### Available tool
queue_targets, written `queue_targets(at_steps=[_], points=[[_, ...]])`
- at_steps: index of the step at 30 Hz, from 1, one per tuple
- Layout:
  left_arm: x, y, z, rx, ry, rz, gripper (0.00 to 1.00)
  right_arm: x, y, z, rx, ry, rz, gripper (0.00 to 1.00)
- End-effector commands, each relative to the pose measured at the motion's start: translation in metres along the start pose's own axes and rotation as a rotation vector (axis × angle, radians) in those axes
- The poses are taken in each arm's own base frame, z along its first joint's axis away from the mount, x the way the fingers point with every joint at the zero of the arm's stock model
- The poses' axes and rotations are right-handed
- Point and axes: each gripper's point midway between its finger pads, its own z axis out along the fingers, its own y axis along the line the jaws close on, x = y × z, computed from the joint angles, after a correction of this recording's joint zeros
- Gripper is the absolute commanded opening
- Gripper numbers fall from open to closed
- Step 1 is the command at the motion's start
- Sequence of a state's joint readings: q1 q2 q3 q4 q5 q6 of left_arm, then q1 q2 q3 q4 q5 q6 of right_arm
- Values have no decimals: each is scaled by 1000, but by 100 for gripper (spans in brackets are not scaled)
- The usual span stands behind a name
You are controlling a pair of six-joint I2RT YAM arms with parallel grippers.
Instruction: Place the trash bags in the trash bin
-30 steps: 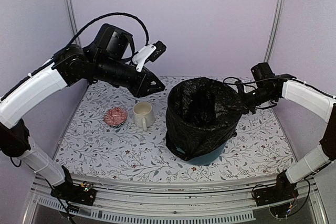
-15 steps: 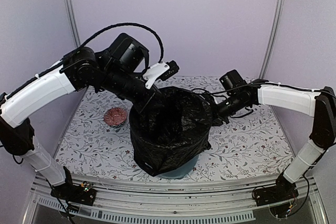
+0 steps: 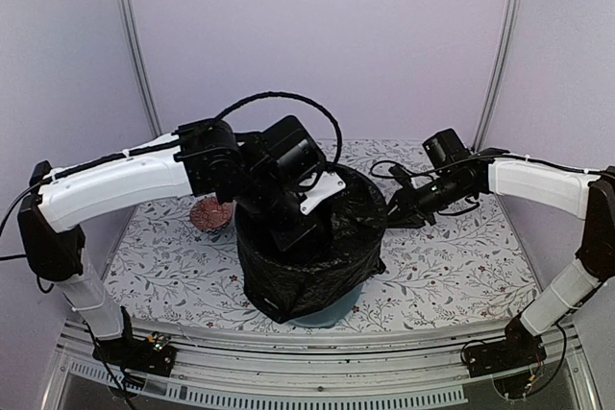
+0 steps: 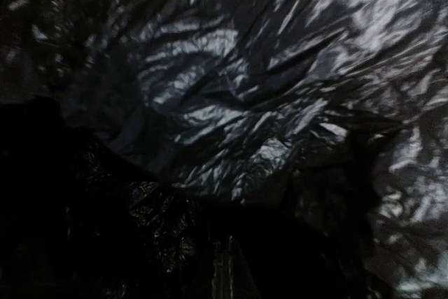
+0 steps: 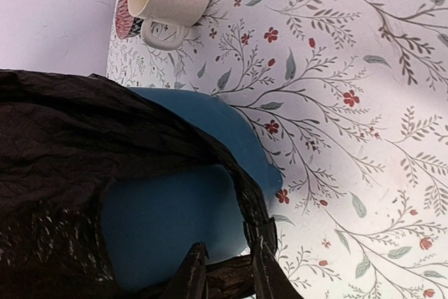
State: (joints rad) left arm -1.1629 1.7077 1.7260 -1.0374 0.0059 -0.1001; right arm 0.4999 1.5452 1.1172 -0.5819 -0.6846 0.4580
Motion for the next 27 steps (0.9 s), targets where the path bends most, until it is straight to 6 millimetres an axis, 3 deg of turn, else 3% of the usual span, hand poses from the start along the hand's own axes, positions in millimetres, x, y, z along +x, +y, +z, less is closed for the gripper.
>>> queue_targets(at_steps=[1,6,15,27], points=[[22,0,26,-11,95,15,0,2,-10,-14,24,-43,8,24],[47,0,52,1,174,17,0,-1,-17,-20,38,-67,15,24],[57,1,95,28,235,8,0,4,-22,-21,41,-64,17,24],[91,-2,135,60,319,5,0,5,-25,-20,38,-55,25,24]])
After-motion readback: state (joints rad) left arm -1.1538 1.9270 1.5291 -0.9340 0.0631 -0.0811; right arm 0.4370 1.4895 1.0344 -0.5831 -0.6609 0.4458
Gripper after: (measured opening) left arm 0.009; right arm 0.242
